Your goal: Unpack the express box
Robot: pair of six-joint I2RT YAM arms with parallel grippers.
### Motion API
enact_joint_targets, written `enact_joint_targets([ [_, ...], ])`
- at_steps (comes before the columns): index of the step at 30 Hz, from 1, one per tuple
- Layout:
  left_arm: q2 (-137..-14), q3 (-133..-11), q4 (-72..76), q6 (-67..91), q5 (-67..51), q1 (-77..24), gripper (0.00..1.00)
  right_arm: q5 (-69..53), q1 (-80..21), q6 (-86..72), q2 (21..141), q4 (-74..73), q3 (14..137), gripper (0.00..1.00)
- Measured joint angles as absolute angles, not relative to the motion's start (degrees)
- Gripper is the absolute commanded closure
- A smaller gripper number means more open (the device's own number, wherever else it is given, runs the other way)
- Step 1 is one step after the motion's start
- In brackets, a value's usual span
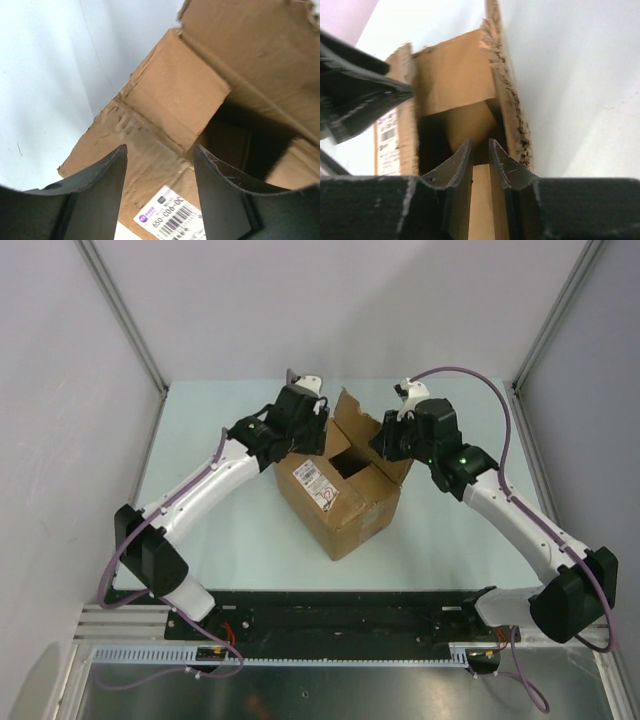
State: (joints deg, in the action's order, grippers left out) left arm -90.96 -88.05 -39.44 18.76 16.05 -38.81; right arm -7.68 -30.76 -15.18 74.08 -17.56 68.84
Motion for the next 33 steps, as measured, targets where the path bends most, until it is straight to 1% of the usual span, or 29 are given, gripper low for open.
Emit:
enact_joint_targets([
  [1,-90.96,-89.27,-39.75,18.35,15.53,-38.81,0.40,-6.63,-30.44,-15.42,74.41,-17.54,68.84,0.81],
  [4,-90.96,-92.62,-39.66,16.97,13.78,-38.87,0.45,-4.23,-29.95,-15.62,76.14,-17.52,68.86,0.85],
  [5,-91.09,-93.93,-39.53,16.38,12.88,-38.92,0.49,-3.79,-29.80,-15.68,76.34,-17.32,68.86,0.86],
  [7,-91.57,-96.60,-39.07,15.25,11.29,-39.18,0.53,-2.76,-29.69,-15.92,76.75,-17.17,68.88,0.88],
  [8,-92.01,-97.73,-38.61,14.59,10.61,-39.40,0.59,-2.22,-29.63,-16.03,76.97,-17.10,68.90,0.88],
  [14,-96.77,-99.44,-37.39,12.58,6.55,-40.18,0.70,-0.47,-29.17,-17.85,78.46,-16.91,68.90,0.89],
  [22,-98.50,-93.45,-38.81,11.88,4.16,-40.38,0.75,-0.73,-28.64,-20.80,80.25,-18.90,68.79,0.89],
  [28,-98.10,-92.62,-41.32,10.76,4.10,-40.38,0.77,-0.43,-28.36,-21.41,80.36,-19.16,68.79,0.90],
  [33,-96.20,-92.66,-43.31,9.89,3.20,-40.38,0.78,-4.62,-28.42,-19.68,80.42,-18.79,68.79,0.88],
])
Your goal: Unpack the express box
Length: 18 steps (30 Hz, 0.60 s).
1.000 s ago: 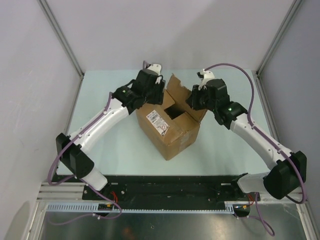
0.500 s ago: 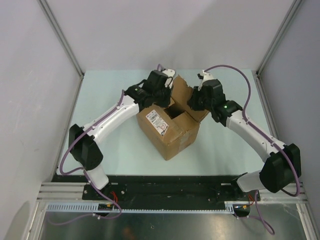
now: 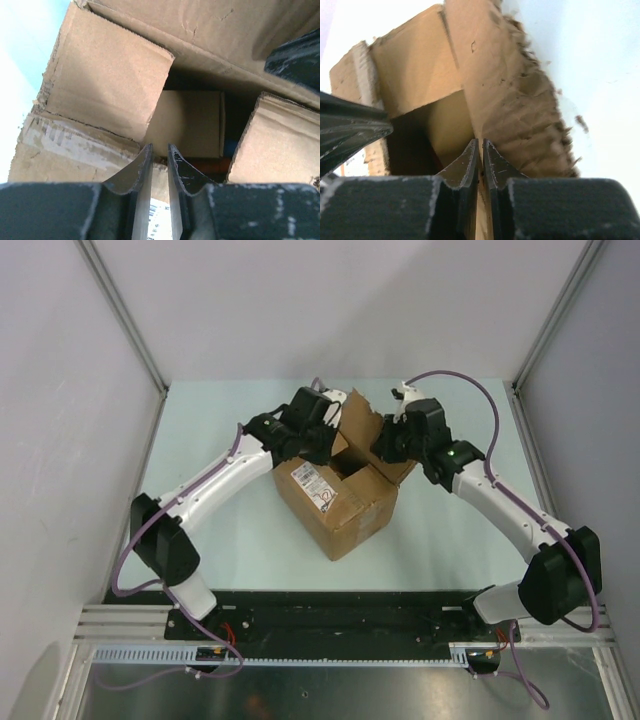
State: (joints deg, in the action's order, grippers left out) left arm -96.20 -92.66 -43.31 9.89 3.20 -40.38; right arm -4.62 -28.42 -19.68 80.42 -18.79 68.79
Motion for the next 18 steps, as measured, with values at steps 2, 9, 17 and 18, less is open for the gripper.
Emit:
enact_joint_targets([
  [2,-95.72,-92.84,-44.12,9.78,3.03,-40.38,0.78,-6.79,-29.17,-18.74,80.44,-18.52,68.79,0.87],
  [9,-95.37,-94.19,-45.71,9.54,4.01,-40.38,0.76,-15.03,-32.58,-17.54,83.29,-16.97,68.79,0.79],
  [17,-86.30,-92.51,-46.28,14.31,17.52,-39.92,0.86,-26.09,-31.94,-18.85,86.37,-14.55,68.42,0.71],
  [18,-83.33,-90.65,-45.93,15.79,19.38,-39.38,0.87,-27.68,-31.97,-18.96,86.37,-14.02,68.42,0.69],
])
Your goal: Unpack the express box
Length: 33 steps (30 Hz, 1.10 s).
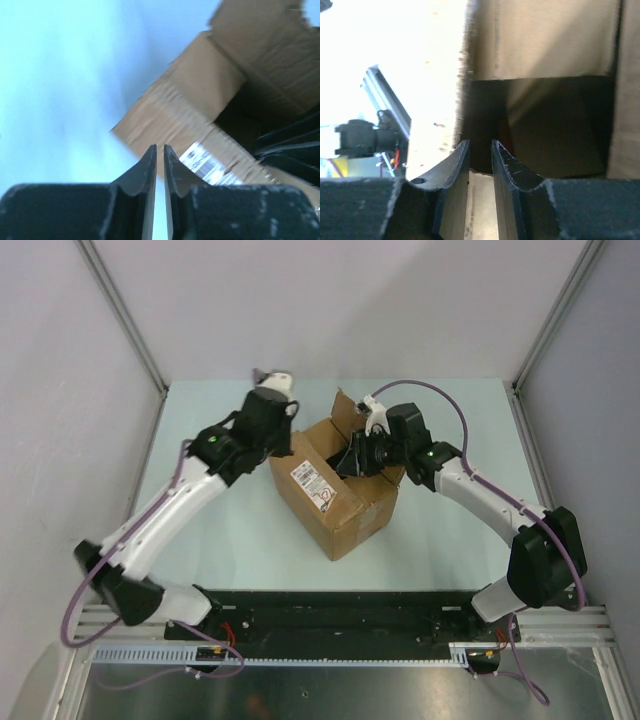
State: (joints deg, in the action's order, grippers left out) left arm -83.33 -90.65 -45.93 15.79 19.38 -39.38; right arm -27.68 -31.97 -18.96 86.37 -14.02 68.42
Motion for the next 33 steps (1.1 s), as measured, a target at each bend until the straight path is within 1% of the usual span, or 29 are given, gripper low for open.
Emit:
enact_joint_targets([
  [4,-73.63,-83.35,-45.95,21.32,23.53,-35.18,0.87,-33.34,-32.23,-19.35,86.37,-11.68,68.42,0.63],
  [7,-69.25,-78.85,-46.83,24.25,24.93,-31.86,0.85,-36.77,-32.73,-19.49,86.35,-9.93,68.42,0.60],
  [12,-68.47,-77.25,-47.37,26.28,25.21,-30.83,0.80,-41.15,-34.33,-19.73,86.13,-6.57,68.42,0.57],
  [18,-67.46,-77.87,-47.40,27.05,25.39,-30.11,0.77,-42.78,-37.58,-19.84,85.23,-3.73,68.42,0.54],
  [23,-65.67,-80.36,-47.31,27.68,26.85,-30.09,0.75,-42.11,-41.67,-18.70,85.14,-3.16,68.42,0.54],
  [27,-64.55,-82.24,-47.29,28.56,27.44,-30.02,0.73,-39.22,-44.84,-16.21,85.17,-4.69,68.42,0.57],
  [30,-65.19,-83.31,-47.05,28.51,25.63,-29.98,0.73,-33.80,-47.59,-13.37,85.60,-7.14,68.45,0.58],
  [33,-66.96,-83.40,-46.85,28.51,22.06,-29.95,0.75,-28.29,-50.19,-10.76,87.20,-8.99,68.53,0.60],
])
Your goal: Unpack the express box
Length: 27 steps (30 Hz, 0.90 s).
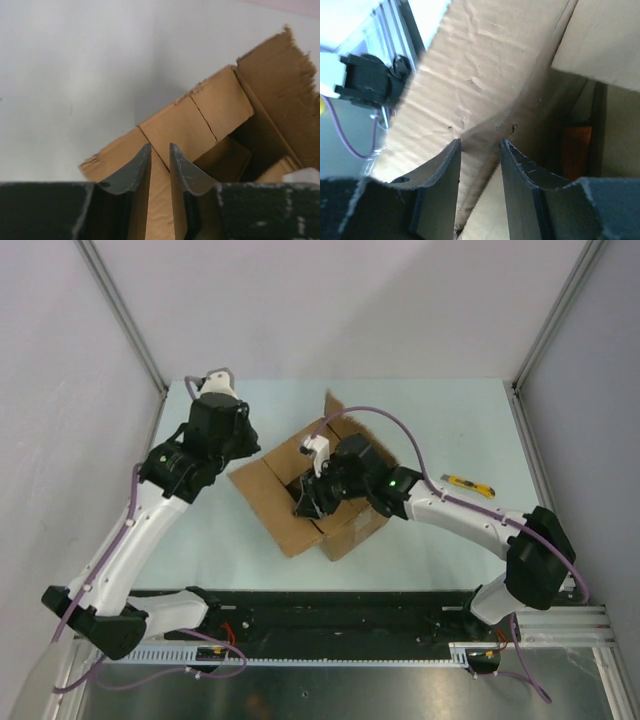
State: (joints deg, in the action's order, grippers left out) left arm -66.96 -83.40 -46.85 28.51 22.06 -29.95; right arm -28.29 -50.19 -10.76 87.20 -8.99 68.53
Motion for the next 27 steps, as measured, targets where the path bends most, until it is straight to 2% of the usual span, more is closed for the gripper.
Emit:
enact_joint_targets([
  [5,-69.01,-81.03,-46.39,28.51,17.12,-29.93,0.81,-19.59,-53.25,-9.72,89.23,-11.11,68.69,0.62],
  [11,-69.12,-72.58,-45.80,28.49,13.74,-29.85,0.87,-12.36,-53.58,-10.57,88.82,-11.97,69.32,0.61],
  [13,-69.76,-69.84,-45.34,28.45,11.66,-29.80,0.90,-10.61,-53.45,-10.66,88.18,-11.88,69.32,0.56],
  [14,-70.22,-68.73,-44.97,28.40,10.81,-29.80,0.91,-9.82,-53.39,-10.70,87.85,-11.77,69.32,0.49],
  [17,-72.10,-66.22,-43.79,28.27,8.80,-29.80,0.92,-7.16,-52.90,-10.70,86.52,-11.70,69.25,0.44],
  [22,-74.08,-63.99,-41.45,28.01,7.70,-29.80,0.92,-1.23,-50.04,-11.51,84.55,-13.17,69.73,0.44],
  [27,-75.05,-63.86,-39.75,27.44,7.46,-29.80,0.92,1.58,-46.78,-12.38,85.58,-21.04,75.02,0.46],
])
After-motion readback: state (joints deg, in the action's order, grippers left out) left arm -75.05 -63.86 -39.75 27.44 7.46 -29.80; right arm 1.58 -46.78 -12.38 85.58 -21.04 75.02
